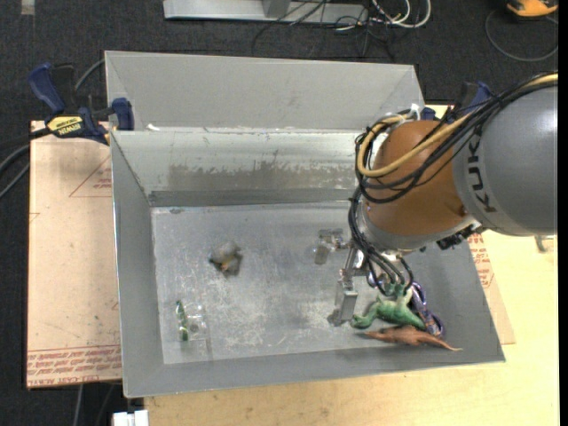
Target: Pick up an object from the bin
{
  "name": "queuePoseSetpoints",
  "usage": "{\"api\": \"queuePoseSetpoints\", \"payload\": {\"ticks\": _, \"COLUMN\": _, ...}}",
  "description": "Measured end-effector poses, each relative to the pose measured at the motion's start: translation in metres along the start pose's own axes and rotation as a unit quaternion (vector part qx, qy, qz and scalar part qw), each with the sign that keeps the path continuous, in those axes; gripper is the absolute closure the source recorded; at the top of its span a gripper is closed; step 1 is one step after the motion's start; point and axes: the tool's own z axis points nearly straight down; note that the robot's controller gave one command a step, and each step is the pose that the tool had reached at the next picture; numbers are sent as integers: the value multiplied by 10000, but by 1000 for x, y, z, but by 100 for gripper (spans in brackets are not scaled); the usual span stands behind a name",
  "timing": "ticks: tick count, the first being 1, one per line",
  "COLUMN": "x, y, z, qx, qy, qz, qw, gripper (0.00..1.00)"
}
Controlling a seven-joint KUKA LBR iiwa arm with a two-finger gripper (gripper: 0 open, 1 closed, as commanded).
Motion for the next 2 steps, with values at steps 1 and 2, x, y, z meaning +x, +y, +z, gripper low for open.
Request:
{"api": "queuePoseSetpoints", "payload": {"ticks": 1, "x": 19, "y": 17, "z": 30, "qx": -9, "qy": -9, "qz": -260, "qw": 9997, "gripper": 0}}
{"api": "queuePoseSetpoints", "payload": {"ticks": 2, "x": 31, "y": -42, "z": 64, "qx": 3, "qy": -35, "qz": -386, "qw": 9992, "gripper": 0}}
